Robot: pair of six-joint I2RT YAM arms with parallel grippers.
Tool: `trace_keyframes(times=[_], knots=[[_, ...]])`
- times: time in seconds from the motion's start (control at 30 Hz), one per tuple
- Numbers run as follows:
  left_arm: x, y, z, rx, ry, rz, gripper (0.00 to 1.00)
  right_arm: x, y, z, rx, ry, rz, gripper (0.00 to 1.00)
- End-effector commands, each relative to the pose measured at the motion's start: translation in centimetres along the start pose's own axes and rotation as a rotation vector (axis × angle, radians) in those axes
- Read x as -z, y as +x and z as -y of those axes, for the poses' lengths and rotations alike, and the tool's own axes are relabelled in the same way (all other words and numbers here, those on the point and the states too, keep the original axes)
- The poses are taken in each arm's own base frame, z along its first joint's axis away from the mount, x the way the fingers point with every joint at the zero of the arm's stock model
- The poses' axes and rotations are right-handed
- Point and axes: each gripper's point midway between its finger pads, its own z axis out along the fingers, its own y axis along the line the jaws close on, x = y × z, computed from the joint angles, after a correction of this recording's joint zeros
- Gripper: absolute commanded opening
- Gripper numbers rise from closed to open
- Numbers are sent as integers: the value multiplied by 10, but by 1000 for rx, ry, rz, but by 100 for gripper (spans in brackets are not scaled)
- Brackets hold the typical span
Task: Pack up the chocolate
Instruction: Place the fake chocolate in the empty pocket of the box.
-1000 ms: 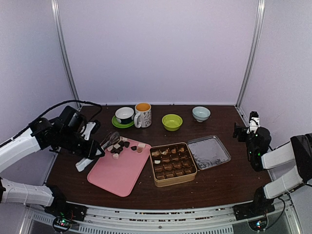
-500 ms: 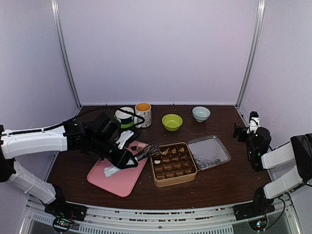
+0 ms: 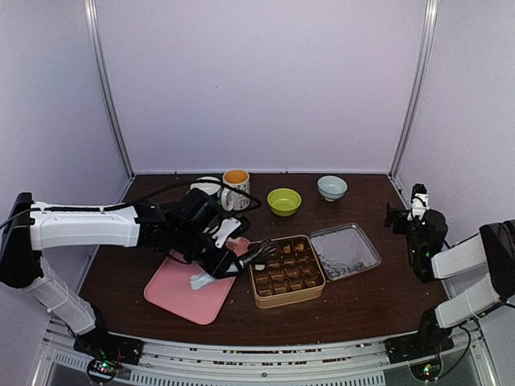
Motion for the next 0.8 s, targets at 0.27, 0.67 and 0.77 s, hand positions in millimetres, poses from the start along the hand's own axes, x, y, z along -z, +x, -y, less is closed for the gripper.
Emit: trace_keyframes(times=[0.27,0.67,0.77], knots=[[11,-33,10,-327,-18,-54,27,-2,-9,2,-7,4,29,100],[4,-58,16,-175,-10,-150,27,-2,-8,1,-7,4,28,100],[-3,-60,13,-141,-26,-164,28,-2,-8,2,-8,4,29,100]])
